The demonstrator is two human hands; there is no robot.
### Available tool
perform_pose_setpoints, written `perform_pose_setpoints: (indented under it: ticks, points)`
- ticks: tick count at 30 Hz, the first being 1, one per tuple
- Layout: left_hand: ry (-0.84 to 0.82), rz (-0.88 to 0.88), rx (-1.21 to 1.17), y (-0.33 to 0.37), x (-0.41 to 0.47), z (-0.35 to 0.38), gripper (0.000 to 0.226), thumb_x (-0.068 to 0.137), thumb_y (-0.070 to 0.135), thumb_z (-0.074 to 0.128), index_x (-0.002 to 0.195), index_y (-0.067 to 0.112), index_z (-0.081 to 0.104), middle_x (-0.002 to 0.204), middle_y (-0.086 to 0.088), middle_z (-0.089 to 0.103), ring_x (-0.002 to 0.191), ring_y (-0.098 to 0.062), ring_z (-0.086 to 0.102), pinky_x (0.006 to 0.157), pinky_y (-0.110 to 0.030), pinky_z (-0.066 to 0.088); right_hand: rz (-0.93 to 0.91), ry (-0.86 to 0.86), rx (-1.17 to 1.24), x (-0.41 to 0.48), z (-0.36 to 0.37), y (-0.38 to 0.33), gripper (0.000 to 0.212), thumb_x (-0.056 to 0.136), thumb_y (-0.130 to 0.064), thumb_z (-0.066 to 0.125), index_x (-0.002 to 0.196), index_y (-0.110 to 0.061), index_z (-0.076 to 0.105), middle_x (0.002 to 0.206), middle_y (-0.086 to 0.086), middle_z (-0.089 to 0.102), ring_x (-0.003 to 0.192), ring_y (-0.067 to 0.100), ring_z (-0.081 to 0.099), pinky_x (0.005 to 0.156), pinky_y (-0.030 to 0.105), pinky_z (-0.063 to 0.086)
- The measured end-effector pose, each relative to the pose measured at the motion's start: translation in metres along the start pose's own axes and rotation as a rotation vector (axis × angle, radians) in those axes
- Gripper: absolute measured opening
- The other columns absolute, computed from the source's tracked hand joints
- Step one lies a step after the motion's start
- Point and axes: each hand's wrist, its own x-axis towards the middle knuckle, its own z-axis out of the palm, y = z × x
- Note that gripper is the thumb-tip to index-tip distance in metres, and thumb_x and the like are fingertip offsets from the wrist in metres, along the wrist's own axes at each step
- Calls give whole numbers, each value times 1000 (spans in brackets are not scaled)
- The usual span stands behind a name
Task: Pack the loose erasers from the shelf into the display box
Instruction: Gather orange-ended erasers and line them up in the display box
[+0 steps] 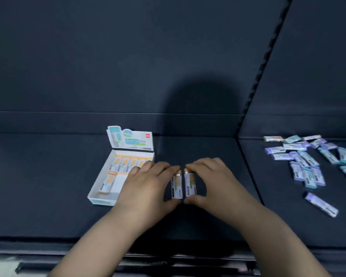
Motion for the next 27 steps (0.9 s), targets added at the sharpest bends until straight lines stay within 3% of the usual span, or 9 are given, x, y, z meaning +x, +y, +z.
perform_pose_setpoints:
  ticks: [10, 15, 20, 27]
  points:
    - [-3, -29, -9, -26, -13, -3, 66, 54, 59, 64, 112, 29, 63, 101, 14, 63, 88, -14, 57, 69, -29, 46, -4, -29, -26, 10, 3, -20, 75, 72, -48, 70, 137, -29, 36, 129, -16, 39, 118, 4, 27, 105, 22, 27]
    - [12, -87, -24, -25, -12, -12, 64, 54, 57, 59, 111, 28, 64, 100, 13, 64, 90, -12, 50, 69, -30, 45, -45, -54, -43, 18, -6, -20, 76, 72, -48, 70, 137, -29, 35, 130, -16, 39, 120, 3, 26, 105, 20, 26]
    - [-21, -108, -44, -36, -12, -18, 62, 62, 59, 43, 113, 29, 64, 103, 13, 64, 91, -15, 60, 71, -30, 45, -66, -40, -42, 30, -7, -27, 76, 72, -48, 70, 137, -29, 35, 130, -17, 39, 120, 3, 26, 104, 18, 24]
    - [-30, -50, -14, -82, -19, -23, 64, 62, 63, 42, 112, 29, 63, 103, 16, 63, 90, -10, 57, 67, -26, 43, -32, -11, -51, 51, 15, -60, 75, 73, -46, 71, 137, -27, 37, 131, -13, 41, 119, 6, 28, 103, 19, 25]
